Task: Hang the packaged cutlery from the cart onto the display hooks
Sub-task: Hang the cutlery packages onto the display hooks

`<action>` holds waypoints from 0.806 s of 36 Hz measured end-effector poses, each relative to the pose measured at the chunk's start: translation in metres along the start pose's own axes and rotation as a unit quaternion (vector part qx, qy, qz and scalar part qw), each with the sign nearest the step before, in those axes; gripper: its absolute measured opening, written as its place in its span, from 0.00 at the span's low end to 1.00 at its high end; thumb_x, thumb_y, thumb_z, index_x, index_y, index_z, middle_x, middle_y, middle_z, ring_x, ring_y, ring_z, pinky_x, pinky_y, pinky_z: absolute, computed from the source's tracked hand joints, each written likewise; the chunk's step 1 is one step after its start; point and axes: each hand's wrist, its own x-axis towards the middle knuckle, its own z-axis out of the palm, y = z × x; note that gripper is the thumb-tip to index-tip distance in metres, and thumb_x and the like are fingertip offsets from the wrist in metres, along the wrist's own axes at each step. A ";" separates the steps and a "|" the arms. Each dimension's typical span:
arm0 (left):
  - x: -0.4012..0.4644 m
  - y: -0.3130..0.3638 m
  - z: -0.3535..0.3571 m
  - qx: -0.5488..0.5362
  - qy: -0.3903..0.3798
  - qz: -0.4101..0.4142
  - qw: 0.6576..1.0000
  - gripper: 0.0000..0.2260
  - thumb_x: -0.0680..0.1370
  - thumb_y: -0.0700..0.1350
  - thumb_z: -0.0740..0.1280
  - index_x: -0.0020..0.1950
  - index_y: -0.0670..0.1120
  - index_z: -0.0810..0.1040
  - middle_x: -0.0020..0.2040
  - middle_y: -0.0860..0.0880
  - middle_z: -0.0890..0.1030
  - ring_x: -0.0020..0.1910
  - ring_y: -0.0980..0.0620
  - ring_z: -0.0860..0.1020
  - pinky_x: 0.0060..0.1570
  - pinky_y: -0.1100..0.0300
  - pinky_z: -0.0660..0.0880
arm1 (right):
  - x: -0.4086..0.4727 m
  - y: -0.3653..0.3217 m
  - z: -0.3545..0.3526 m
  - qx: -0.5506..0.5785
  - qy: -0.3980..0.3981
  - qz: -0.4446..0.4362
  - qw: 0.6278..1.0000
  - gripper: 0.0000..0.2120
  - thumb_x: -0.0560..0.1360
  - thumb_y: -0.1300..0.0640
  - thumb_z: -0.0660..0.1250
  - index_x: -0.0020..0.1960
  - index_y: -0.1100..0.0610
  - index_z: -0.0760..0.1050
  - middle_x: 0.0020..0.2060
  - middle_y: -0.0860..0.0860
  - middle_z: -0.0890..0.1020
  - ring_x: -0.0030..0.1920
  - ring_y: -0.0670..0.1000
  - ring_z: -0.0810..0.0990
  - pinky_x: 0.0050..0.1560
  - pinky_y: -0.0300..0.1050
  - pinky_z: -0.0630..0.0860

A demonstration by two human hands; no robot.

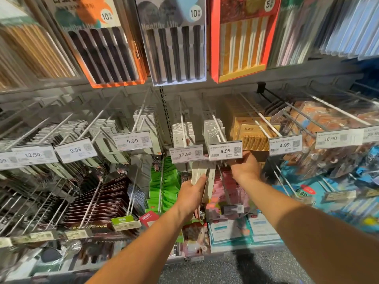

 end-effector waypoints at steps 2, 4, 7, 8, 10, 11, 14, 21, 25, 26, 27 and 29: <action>0.005 -0.005 0.000 0.001 0.000 -0.006 1.000 0.23 0.73 0.64 0.68 0.46 0.44 0.86 0.47 0.39 0.86 0.49 0.35 0.84 0.59 0.35 0.76 | -0.010 0.006 -0.002 0.036 -0.119 0.055 0.991 0.06 0.76 0.55 0.71 0.49 0.57 0.78 0.46 0.56 0.83 0.43 0.54 0.82 0.40 0.45 0.81; 0.007 -0.008 0.002 -0.001 0.004 -0.010 1.000 0.25 0.72 0.66 0.69 0.47 0.43 0.86 0.47 0.40 0.86 0.49 0.36 0.84 0.60 0.36 0.76 | -0.019 0.014 -0.008 0.062 -0.254 0.075 0.962 0.13 0.76 0.51 0.71 0.52 0.61 0.81 0.46 0.57 0.85 0.43 0.52 0.84 0.36 0.41 0.78; 0.004 -0.003 0.009 0.002 0.013 -0.007 1.000 0.27 0.72 0.65 0.69 0.50 0.41 0.84 0.46 0.42 0.87 0.48 0.40 0.85 0.58 0.41 0.78 | -0.026 0.026 -0.016 0.084 -0.321 0.055 0.942 0.09 0.73 0.57 0.75 0.51 0.58 0.81 0.43 0.57 0.84 0.40 0.49 0.83 0.38 0.39 0.78; 0.003 -0.002 0.011 0.008 0.020 -0.007 1.000 0.25 0.73 0.64 0.69 0.51 0.41 0.84 0.46 0.43 0.87 0.45 0.43 0.85 0.53 0.45 0.81 | -0.025 0.029 -0.017 0.085 -0.318 0.053 0.943 0.08 0.73 0.59 0.75 0.50 0.58 0.81 0.42 0.57 0.83 0.38 0.49 0.82 0.37 0.39 0.77; 0.000 0.001 0.017 0.027 0.031 -0.017 0.999 0.24 0.76 0.63 0.69 0.52 0.41 0.82 0.43 0.45 0.86 0.39 0.47 0.85 0.41 0.54 0.83 | -0.025 0.031 -0.020 0.090 -0.311 0.049 0.945 0.06 0.72 0.61 0.75 0.48 0.58 0.81 0.39 0.56 0.81 0.35 0.49 0.80 0.33 0.39 0.75; 0.001 -0.001 0.017 0.038 0.030 -0.021 0.999 0.30 0.73 0.67 0.68 0.54 0.40 0.81 0.44 0.44 0.86 0.40 0.47 0.85 0.42 0.54 0.83 | -0.025 0.032 -0.023 0.098 -0.312 0.046 0.944 0.05 0.73 0.62 0.74 0.47 0.59 0.80 0.38 0.55 0.80 0.34 0.49 0.78 0.32 0.38 0.74; 0.000 -0.004 0.016 0.067 -0.007 0.003 0.998 0.38 0.71 0.75 0.60 0.56 0.42 0.82 0.49 0.47 0.85 0.48 0.48 0.84 0.55 0.54 0.78 | -0.030 0.030 -0.035 0.133 -0.336 0.058 0.931 0.04 0.76 0.65 0.70 0.49 0.59 0.77 0.34 0.53 0.79 0.33 0.47 0.77 0.30 0.38 0.72; -0.007 -0.002 0.016 0.004 -0.074 0.024 0.997 0.25 0.82 0.66 0.44 0.58 0.59 0.78 0.55 0.60 0.82 0.52 0.65 0.80 0.48 0.65 0.74 | -0.036 0.033 -0.054 0.186 -0.313 0.070 0.929 0.07 0.75 0.67 0.70 0.52 0.63 0.76 0.45 0.60 0.84 0.47 0.56 0.86 0.46 0.45 0.83; -0.007 -0.001 0.014 0.025 -0.030 0.034 0.999 0.28 0.82 0.66 0.46 0.53 0.54 0.82 0.46 0.52 0.85 0.43 0.55 0.81 0.44 0.60 0.74 | -0.037 0.028 -0.051 0.203 -0.274 0.047 0.939 0.08 0.74 0.67 0.71 0.52 0.64 0.77 0.41 0.58 0.85 0.47 0.56 0.86 0.48 0.45 0.83; -0.005 -0.002 0.015 0.029 -0.023 0.037 0.999 0.30 0.81 0.67 0.47 0.57 0.51 0.82 0.47 0.49 0.86 0.43 0.52 0.82 0.43 0.59 0.75 | -0.037 0.026 -0.050 0.210 -0.266 0.044 0.940 0.08 0.74 0.68 0.71 0.52 0.65 0.77 0.41 0.58 0.85 0.46 0.56 0.86 0.47 0.44 0.84; -0.003 -0.002 0.014 0.027 -0.012 0.041 0.999 0.32 0.81 0.68 0.47 0.60 0.48 0.81 0.47 0.48 0.86 0.42 0.52 0.83 0.42 0.59 0.75 | -0.037 0.024 -0.049 0.216 -0.260 0.041 0.940 0.08 0.73 0.68 0.71 0.52 0.65 0.77 0.42 0.59 0.85 0.45 0.56 0.86 0.46 0.44 0.84; -0.002 0.000 0.012 0.016 0.005 0.043 0.999 0.34 0.81 0.68 0.48 0.61 0.44 0.80 0.43 0.48 0.85 0.36 0.54 0.82 0.37 0.62 0.74 | -0.037 0.019 -0.048 0.228 -0.252 0.037 0.940 0.09 0.73 0.68 0.71 0.53 0.66 0.76 0.45 0.61 0.84 0.46 0.57 0.86 0.45 0.43 0.84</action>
